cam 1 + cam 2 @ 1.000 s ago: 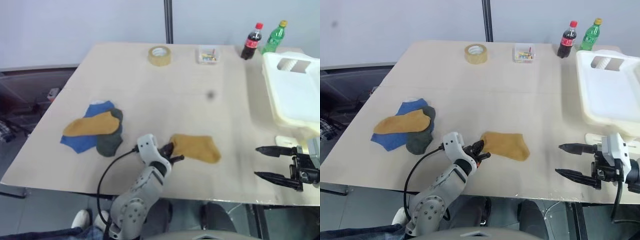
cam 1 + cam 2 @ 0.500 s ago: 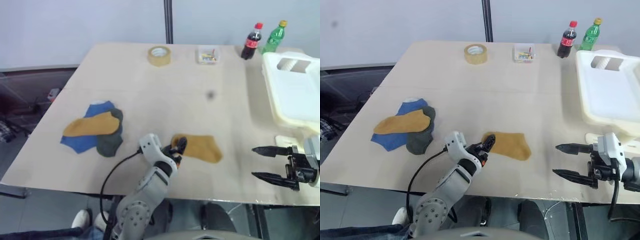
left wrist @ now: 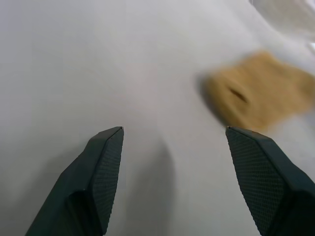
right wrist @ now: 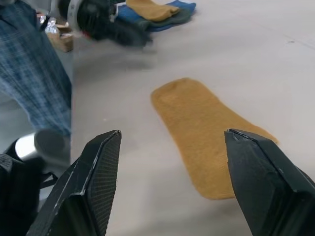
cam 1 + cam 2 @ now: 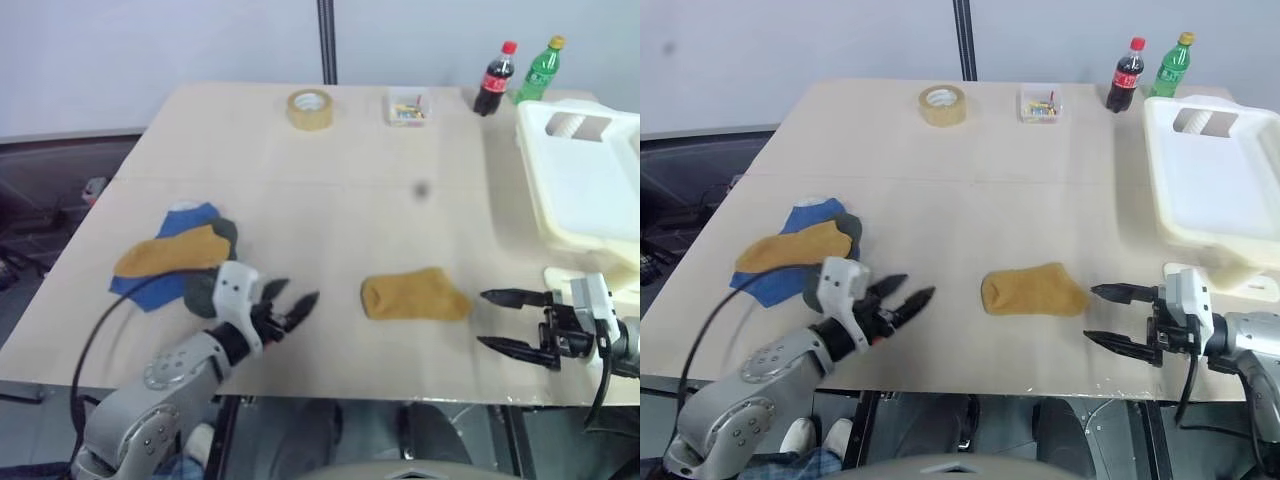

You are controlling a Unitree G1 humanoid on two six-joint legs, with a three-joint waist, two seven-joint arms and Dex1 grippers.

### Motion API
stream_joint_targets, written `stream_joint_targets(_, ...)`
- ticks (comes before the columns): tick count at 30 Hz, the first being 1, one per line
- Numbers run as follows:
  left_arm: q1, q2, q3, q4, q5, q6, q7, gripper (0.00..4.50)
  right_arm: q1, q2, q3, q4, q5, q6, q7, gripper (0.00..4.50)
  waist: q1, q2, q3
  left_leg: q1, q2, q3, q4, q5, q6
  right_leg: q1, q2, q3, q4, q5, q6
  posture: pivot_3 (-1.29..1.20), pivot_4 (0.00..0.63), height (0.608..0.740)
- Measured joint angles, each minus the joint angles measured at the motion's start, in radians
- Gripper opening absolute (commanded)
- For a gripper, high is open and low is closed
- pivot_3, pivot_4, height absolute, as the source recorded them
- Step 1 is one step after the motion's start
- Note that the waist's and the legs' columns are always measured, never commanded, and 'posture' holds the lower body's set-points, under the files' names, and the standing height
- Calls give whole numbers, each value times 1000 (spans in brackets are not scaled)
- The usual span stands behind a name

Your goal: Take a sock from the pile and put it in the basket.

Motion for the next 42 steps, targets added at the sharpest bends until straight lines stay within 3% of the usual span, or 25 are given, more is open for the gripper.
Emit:
stream_joint_targets(2, 12, -21, 25, 17, 123, -49, 39, 3539, -7, 7, 9, 18, -8, -11, -3, 3475, 0, 0, 0, -1, 0, 0, 0, 0, 0, 0, -2, 0, -1, 1, 1, 0, 150, 738)
stream_joint_targets(10, -56, -148, 107, 131, 337, -72, 176, 3539, -90, 25, 52, 73, -28, -34, -3, 3475, 2, -1, 1, -1, -1, -2, 0, 0, 0, 0, -2, -2, 0, 1, 2, 0, 150, 738)
stream_joint_targets(17, -157, -229, 106, 212, 429, -59, 217, 3539, -121, 29, 70, 93, -36, -44, 0, 3475, 0, -2, 1, -2, -2, -2, 0, 0, 0, -1, -2, -2, 0, 1, 2, 0, 150, 738)
stream_joint_targets(25, -173, -236, 120, 286, 493, -42, 198, 3539, -122, 26, 71, 98, -36, -50, 1, 3475, -1, -2, 1, 0, -1, -2, 0, 0, 0, -1, -2, -2, 3, 1, 2, 0, 150, 738)
stream_joint_targets(28, -174, -236, 132, 289, 506, -41, 183, 2749, -121, 25, 70, 98, -35, -51, 3, 3475, -1, -2, 1, 0, -1, -2, 0, 0, 0, -1, -3, -2, 3, 1, 2, 0, 150, 738)
stream_joint_targets(34, -190, -246, 133, 307, 533, -24, 173, 129, -120, 29, 67, 89, -9, -53, 6, 3475, -1, -2, 1, 0, -1, -2, 0, 0, 0, -1, -3, -2, 3, 1, 2, 0, 150, 738)
stream_joint_targets(42, -212, -253, 137, 312, 556, -34, 154, 27, -120, 29, 68, 89, -10, -53, 6, 3475, -1, -2, 1, 0, -1, -2, 0, 0, 0, -1, -3, -2, 3, 1, 2, 0, 150, 738)
